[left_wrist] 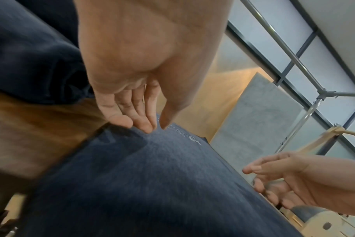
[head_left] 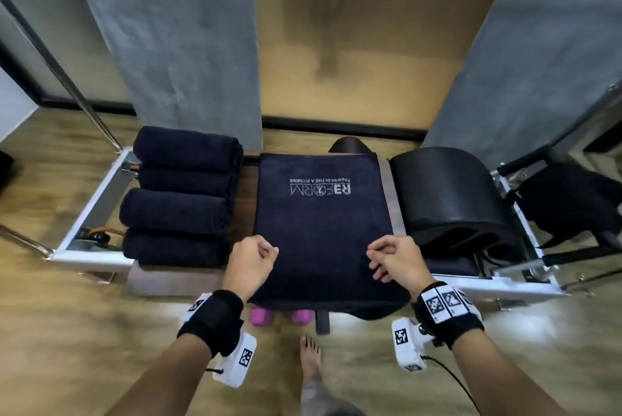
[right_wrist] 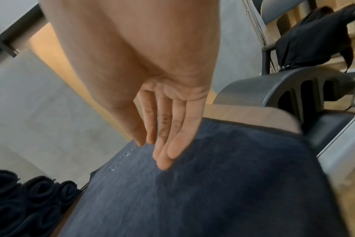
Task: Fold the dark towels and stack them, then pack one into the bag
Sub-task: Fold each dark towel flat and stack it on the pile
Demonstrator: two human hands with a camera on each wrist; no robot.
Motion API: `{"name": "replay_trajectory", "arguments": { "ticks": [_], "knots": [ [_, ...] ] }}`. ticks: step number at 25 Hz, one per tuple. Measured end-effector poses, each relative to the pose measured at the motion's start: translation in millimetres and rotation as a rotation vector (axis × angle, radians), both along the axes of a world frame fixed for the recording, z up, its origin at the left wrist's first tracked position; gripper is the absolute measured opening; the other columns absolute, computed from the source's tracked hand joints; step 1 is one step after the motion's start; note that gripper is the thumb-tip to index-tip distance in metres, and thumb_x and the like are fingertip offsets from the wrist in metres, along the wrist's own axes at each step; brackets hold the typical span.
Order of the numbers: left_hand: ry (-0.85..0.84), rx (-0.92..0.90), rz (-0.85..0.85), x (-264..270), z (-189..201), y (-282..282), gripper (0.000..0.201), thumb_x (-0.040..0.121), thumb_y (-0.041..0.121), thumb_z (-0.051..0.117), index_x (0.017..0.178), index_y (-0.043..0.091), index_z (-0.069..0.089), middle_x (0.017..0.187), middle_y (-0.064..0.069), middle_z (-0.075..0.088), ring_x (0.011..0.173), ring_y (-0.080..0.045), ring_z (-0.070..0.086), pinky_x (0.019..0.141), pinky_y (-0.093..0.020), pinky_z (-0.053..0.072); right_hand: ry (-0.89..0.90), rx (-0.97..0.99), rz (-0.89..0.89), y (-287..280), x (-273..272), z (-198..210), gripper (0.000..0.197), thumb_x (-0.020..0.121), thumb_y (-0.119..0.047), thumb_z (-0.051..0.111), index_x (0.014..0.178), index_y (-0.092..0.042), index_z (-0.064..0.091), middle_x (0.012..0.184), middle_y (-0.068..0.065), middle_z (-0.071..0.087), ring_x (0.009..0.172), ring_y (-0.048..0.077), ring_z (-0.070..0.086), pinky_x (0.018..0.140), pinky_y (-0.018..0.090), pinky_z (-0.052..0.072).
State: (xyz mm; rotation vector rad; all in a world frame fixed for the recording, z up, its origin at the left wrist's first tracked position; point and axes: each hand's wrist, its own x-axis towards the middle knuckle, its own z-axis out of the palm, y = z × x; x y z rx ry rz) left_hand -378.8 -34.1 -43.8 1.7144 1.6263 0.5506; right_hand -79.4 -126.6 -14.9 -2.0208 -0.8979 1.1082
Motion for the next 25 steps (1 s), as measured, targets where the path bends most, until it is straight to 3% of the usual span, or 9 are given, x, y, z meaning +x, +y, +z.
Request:
{"name": "replay_trajectory", "arguments": {
  "ticks": [4,6,8,11,14,17,20,22,25],
  "knots": [
    [0.107,-0.097,-0.049,-18.7,-1.9,-33.9,0.02,0.088,0.026,0.081,0.075,0.02,0.069,0.077,0.002,0.07,0.081,-0.021,0.069,0.076,-0.037,0.057,-0.244,-0.048,-0.039,-41.4,2.1,-15.4,0.016,0.084,-0.006,0.081,0.087,-0.011,0.065,0.054,0.007,0.065,0.035,0.014,0.054,0.038,0.022,0.039],
    [0.153,-0.089,-0.09,-22.0,-1.5,-44.8,0.018,0.091,0.027,0.079,0.08,0.021,0.066,0.084,0.0,0.068,0.086,-0.024,0.068,0.081,-0.041,0.057,-0.335,-0.083,-0.026,-50.7,1.9,-22.1,0.019,0.082,-0.012,0.084,0.081,-0.016,0.065,0.05,0.002,0.065,0.043,0.013,0.061,0.049,0.026,0.049],
    [0.192,-0.047,-0.123,-22.8,-0.1,-50.0,0.018,0.095,0.026,0.071,0.078,0.024,0.065,0.086,0.005,0.066,0.088,-0.022,0.067,0.081,-0.042,0.056,-0.354,-0.091,-0.02,-54.1,1.2,-27.9,0.019,0.083,-0.015,0.083,0.076,-0.019,0.066,0.053,0.003,0.066,0.055,0.019,0.068,0.066,0.034,0.058],
    [0.212,0.019,-0.124,-17.8,10.1,-48.3,0.017,0.099,0.03,0.063,0.082,0.026,0.063,0.088,0.009,0.061,0.09,-0.019,0.065,0.078,-0.039,0.053,-0.301,-0.071,-0.025,-46.7,2.0,-26.2,0.019,0.087,-0.012,0.079,0.073,-0.016,0.067,0.053,0.003,0.066,0.053,0.022,0.066,0.07,0.041,0.06],
    [0.107,0.132,-0.078,-1.8,31.3,-28.4,0.013,0.099,0.035,0.065,0.087,0.029,0.063,0.086,0.01,0.057,0.084,-0.016,0.062,0.074,-0.039,0.051,-0.224,0.033,-0.055,-15.3,2.8,-7.0,0.018,0.089,-0.008,0.077,0.074,-0.011,0.066,0.048,0.003,0.062,0.043,0.016,0.058,0.061,0.034,0.054],
    [0.019,0.25,-0.052,27.6,56.1,15.2,0.013,0.098,0.035,0.067,0.087,0.032,0.061,0.069,0.009,0.053,0.068,-0.011,0.057,0.063,-0.036,0.047,-0.165,0.189,-0.067,42.9,4.4,20.5,0.017,0.09,-0.006,0.076,0.077,-0.011,0.065,0.045,0.0,0.06,0.039,0.011,0.054,0.055,0.028,0.047],
    [-0.009,0.291,-0.033,66.0,71.4,64.9,0.012,0.1,0.035,0.064,0.089,0.032,0.06,0.063,0.01,0.06,0.068,-0.012,0.06,0.061,-0.035,0.047,-0.146,0.258,-0.04,111.2,3.6,40.7,0.013,0.093,-0.008,0.072,0.083,-0.009,0.064,0.046,0.001,0.061,0.037,0.008,0.054,0.047,0.022,0.046],
    [-0.064,0.249,-0.053,87.1,72.3,88.1,0.011,0.102,0.031,0.061,0.091,0.031,0.059,0.069,0.014,0.07,0.071,-0.01,0.067,0.067,-0.036,0.053,-0.111,0.254,-0.029,146.5,0.0,45.1,0.015,0.097,-0.009,0.068,0.084,-0.01,0.06,0.05,0.007,0.064,0.033,0.012,0.051,0.038,0.023,0.039],
    [-0.195,0.107,-0.116,102.3,59.5,101.8,0.008,0.104,0.027,0.06,0.112,0.028,0.062,0.1,0.01,0.077,0.089,-0.009,0.072,0.086,-0.039,0.058,-0.052,0.198,-0.005,172.8,-1.7,37.1,0.007,0.101,-0.013,0.063,0.096,-0.015,0.058,0.07,0.011,0.074,0.042,0.025,0.06,0.036,0.024,0.038]
  ]
}}
